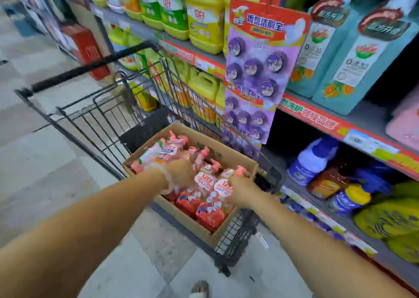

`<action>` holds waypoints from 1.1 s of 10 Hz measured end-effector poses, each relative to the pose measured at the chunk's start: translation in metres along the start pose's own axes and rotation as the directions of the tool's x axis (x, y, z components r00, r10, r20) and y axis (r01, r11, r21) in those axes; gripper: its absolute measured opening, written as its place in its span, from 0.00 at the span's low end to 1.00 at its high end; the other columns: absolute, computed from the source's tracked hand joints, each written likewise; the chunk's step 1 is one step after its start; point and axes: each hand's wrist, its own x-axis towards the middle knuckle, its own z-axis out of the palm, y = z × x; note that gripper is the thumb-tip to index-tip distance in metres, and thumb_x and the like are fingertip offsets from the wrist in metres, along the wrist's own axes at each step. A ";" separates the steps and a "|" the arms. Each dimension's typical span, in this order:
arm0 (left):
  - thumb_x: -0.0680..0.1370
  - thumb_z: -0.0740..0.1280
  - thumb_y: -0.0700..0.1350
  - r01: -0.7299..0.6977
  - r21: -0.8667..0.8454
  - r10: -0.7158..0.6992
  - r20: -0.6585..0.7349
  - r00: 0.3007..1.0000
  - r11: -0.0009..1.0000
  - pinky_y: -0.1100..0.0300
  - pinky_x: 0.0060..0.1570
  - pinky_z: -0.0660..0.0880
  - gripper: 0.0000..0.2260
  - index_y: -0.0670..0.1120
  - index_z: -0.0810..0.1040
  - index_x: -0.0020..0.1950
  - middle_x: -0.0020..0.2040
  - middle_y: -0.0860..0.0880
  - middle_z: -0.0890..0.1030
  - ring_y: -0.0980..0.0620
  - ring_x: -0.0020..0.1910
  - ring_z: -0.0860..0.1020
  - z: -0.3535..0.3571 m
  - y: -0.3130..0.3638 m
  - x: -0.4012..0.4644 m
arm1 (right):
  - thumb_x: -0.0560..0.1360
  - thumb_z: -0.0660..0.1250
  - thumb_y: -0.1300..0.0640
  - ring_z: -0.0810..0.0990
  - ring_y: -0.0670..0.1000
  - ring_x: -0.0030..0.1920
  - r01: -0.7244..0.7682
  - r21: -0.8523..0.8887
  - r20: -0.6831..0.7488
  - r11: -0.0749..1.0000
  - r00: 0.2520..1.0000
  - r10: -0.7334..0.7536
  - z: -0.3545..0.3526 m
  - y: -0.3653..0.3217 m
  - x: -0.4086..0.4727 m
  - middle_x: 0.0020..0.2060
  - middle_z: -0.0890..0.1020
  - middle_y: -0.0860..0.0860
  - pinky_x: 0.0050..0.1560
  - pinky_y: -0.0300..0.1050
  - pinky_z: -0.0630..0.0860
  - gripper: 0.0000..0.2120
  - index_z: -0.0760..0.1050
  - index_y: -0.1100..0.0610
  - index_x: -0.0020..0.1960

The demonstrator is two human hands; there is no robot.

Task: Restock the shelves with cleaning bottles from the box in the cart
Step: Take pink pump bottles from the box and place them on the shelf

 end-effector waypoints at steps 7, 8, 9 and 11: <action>0.34 0.77 0.68 0.429 -0.659 -0.101 0.475 0.874 0.617 0.52 0.63 0.73 0.61 0.44 0.76 0.64 0.60 0.49 0.81 0.50 0.60 0.78 0.189 -0.027 0.122 | 0.74 0.63 0.66 0.57 0.51 0.75 -0.040 0.183 -0.155 0.982 0.986 0.069 0.091 0.035 0.085 0.75 0.58 0.51 0.73 0.38 0.55 0.29 0.62 0.56 0.74; 0.41 0.81 0.60 0.430 -0.653 -0.068 0.503 0.862 0.623 0.54 0.63 0.72 0.49 0.45 0.79 0.60 0.56 0.51 0.83 0.51 0.57 0.79 0.174 -0.022 0.122 | 0.73 0.64 0.67 0.56 0.51 0.75 -0.068 0.288 -0.185 0.955 0.975 0.125 0.095 0.040 0.089 0.75 0.58 0.51 0.73 0.38 0.58 0.30 0.63 0.57 0.73; 0.56 0.81 0.51 0.426 -0.684 -0.075 0.480 0.874 0.592 0.59 0.60 0.71 0.32 0.45 0.79 0.59 0.55 0.51 0.82 0.51 0.56 0.78 0.167 -0.016 0.112 | 0.72 0.68 0.65 0.57 0.50 0.75 -0.089 0.352 -0.213 0.932 0.962 0.173 0.098 0.043 0.091 0.76 0.58 0.50 0.72 0.35 0.53 0.32 0.62 0.56 0.74; 0.42 0.83 0.57 0.470 -0.808 -0.076 0.477 0.876 0.356 0.51 0.61 0.75 0.47 0.48 0.78 0.60 0.52 0.53 0.84 0.52 0.53 0.81 0.179 -0.026 0.104 | 0.65 0.77 0.60 0.68 0.52 0.68 -0.140 0.617 -0.237 0.775 0.905 0.352 0.094 0.037 0.088 0.67 0.67 0.54 0.64 0.38 0.66 0.40 0.62 0.56 0.72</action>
